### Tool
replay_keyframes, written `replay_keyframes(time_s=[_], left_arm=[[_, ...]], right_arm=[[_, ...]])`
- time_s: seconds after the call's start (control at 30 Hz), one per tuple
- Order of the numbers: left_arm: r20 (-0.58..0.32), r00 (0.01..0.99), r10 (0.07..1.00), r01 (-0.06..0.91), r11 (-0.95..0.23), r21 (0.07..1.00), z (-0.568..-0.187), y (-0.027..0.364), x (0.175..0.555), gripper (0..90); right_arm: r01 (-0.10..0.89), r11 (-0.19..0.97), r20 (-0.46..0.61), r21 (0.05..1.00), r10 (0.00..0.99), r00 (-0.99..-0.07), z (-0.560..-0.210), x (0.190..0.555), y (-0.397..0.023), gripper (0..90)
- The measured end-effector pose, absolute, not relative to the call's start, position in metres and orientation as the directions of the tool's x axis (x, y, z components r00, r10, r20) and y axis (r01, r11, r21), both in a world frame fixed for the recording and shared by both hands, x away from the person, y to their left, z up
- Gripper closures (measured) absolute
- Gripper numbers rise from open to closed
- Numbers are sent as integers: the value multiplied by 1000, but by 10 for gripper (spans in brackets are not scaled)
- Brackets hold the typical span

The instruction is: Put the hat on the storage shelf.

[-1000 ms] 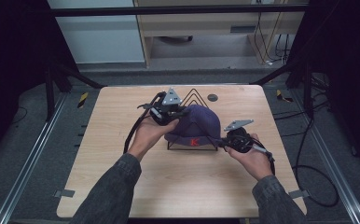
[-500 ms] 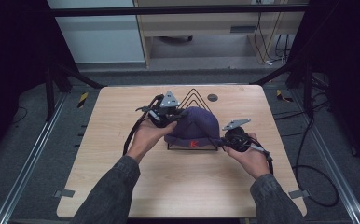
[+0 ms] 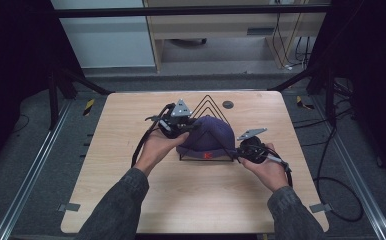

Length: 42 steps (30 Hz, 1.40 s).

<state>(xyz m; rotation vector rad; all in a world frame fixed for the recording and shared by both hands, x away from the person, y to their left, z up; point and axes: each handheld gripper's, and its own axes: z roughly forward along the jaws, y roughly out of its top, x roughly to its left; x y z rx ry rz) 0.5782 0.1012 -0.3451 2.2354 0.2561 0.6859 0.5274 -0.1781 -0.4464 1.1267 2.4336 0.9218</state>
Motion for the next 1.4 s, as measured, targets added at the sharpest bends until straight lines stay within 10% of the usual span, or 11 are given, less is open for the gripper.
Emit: replay_keyframes(time_s=[1.4], left_arm=[[403, 803, 438, -18, -659, 752, -335, 126, 567, 592]], right_arm=[[546, 455, -18, 703, 779, -627, -438, 511, -183, 437]])
